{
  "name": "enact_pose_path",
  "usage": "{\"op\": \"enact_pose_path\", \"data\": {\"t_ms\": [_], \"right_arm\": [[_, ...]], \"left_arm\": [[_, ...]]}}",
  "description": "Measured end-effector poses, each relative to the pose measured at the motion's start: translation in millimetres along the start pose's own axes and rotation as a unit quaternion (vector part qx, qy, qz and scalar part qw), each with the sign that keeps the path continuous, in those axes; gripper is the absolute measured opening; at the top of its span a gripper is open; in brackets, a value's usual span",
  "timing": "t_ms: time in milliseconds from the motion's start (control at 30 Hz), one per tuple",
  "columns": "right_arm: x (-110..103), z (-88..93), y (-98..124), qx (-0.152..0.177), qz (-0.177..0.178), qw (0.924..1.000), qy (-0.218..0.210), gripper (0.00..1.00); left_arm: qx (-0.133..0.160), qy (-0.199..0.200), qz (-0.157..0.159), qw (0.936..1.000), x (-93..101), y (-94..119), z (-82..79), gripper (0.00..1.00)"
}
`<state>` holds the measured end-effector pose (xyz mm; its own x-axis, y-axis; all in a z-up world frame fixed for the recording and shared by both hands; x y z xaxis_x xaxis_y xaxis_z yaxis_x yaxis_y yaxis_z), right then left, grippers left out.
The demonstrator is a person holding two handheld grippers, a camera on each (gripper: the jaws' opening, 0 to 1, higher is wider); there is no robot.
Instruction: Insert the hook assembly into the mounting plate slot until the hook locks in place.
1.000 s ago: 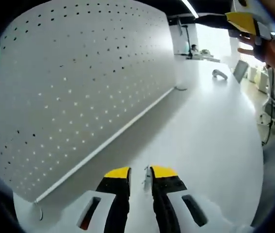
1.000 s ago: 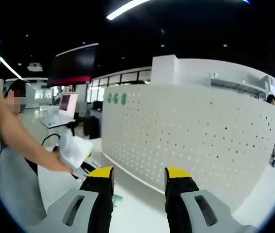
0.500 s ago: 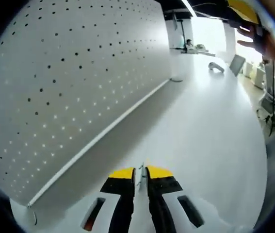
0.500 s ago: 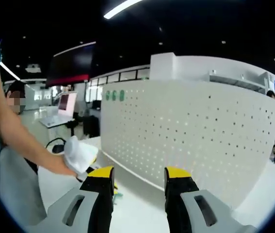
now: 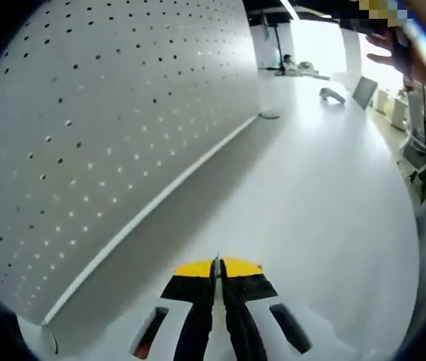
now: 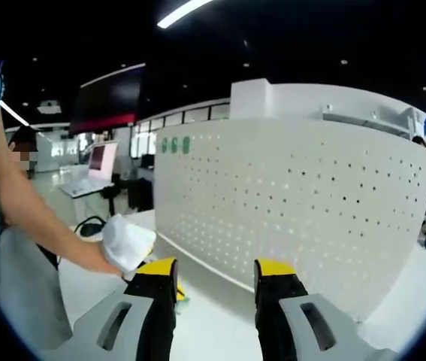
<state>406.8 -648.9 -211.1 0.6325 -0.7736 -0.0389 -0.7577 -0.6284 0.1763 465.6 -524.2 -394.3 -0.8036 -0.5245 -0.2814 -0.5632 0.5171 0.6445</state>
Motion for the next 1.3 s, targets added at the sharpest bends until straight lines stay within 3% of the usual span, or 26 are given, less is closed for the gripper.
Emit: {"op": "enact_pose_path", "data": {"t_ms": [600,1300], "right_arm": [[1.3,-1.2,-2.3,-0.001,0.000,1.0000,0.002,0.40],[-14.2,-16.4,-4.8,0.007,-0.013,0.9996,0.023,0.40]], "left_arm": [[-0.005,0.005,0.002,1.0000,-3.4,-3.0,4.4,0.02],[0.061,0.028,-0.029,0.9973,-23.3,35.6,-22.9,0.02]]}}
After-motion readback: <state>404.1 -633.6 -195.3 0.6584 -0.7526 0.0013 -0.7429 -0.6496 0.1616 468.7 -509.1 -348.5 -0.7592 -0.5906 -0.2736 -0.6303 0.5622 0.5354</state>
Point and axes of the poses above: the point that each gripper's makers call its tool centre point, and the gripper's own axes: y roughly backward along the fingers, x roughly to its right, z roughly out of its underside, the point moved 2 cm from there along y, roughly backward along the fingers, and after that the axes turned 8 degrees about -y, right-handed, at the moved point
